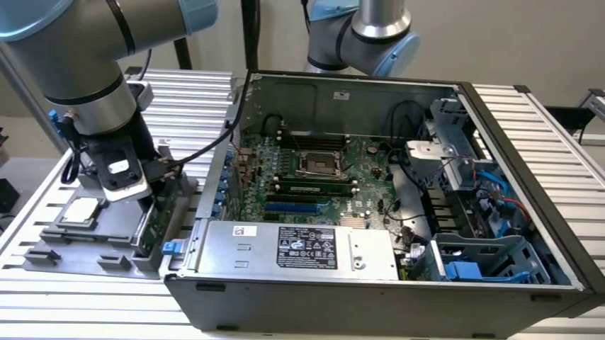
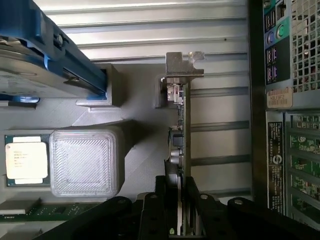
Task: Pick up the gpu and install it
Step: 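Pick up the gpu and move the gpu toward the slot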
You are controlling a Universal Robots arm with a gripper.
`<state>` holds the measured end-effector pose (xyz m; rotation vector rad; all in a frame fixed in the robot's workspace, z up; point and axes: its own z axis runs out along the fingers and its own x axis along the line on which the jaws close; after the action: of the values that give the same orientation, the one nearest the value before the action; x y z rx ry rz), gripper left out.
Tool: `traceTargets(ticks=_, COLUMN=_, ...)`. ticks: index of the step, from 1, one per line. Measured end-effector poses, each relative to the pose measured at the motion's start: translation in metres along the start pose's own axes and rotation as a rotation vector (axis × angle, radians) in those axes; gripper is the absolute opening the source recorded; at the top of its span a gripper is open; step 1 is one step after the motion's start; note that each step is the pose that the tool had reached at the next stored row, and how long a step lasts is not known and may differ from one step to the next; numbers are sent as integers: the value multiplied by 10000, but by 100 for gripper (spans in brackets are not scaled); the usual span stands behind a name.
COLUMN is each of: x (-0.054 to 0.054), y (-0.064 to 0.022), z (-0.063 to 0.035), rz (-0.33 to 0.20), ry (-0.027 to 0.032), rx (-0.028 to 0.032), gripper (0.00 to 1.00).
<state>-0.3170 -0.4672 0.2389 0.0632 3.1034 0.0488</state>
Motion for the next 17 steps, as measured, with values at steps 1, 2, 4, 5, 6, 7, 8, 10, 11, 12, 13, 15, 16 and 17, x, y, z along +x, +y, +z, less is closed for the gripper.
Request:
traceTargets(ticks=1, x=0, y=0, z=0, rz=-91, ry=3, rx=-3, gripper=27)
traceTargets(ticks=2, x=0, y=0, z=0, rz=-117, ry=4, rx=-3, gripper=27)
traceTargets(ticks=4, x=0, y=0, z=0, rz=-124, ry=5, rx=-4, gripper=27)
traceTargets(ticks=5, x=0, y=0, z=0, rz=-125, ry=5, rx=-4, gripper=27)
traceTargets(ticks=6, x=0, y=0, z=0, rz=-125, ry=5, rx=-4, gripper=27)
traceTargets(ticks=7, x=0, y=0, z=0, rz=-135, ry=5, rx=-4, gripper=27)
traceTargets(ticks=8, x=0, y=0, z=0, rz=-195, ry=7, rx=-3, gripper=27)
traceTargets(ticks=10, x=0, y=0, z=0, rz=-357, ry=12, rx=-8, gripper=27)
traceTargets(ticks=11, x=0, y=0, z=0, rz=-412, ry=13, rx=-8, gripper=27)
traceTargets(ticks=12, x=0, y=0, z=0, rz=-425, ry=14, rx=-8, gripper=27)
traceTargets(ticks=13, x=0, y=0, z=0, rz=-425, ry=14, rx=-8, gripper=27)
traceTargets(ticks=15, x=0, y=0, z=0, rz=-426, ry=14, rx=-8, gripper=27)
traceTargets(ticks=16, x=0, y=0, z=-1, rz=-426, ry=13, rx=-9, gripper=27)
traceTargets(ticks=17, x=-1, y=0, z=-10, rz=-427, ry=12, rx=-11, gripper=27)
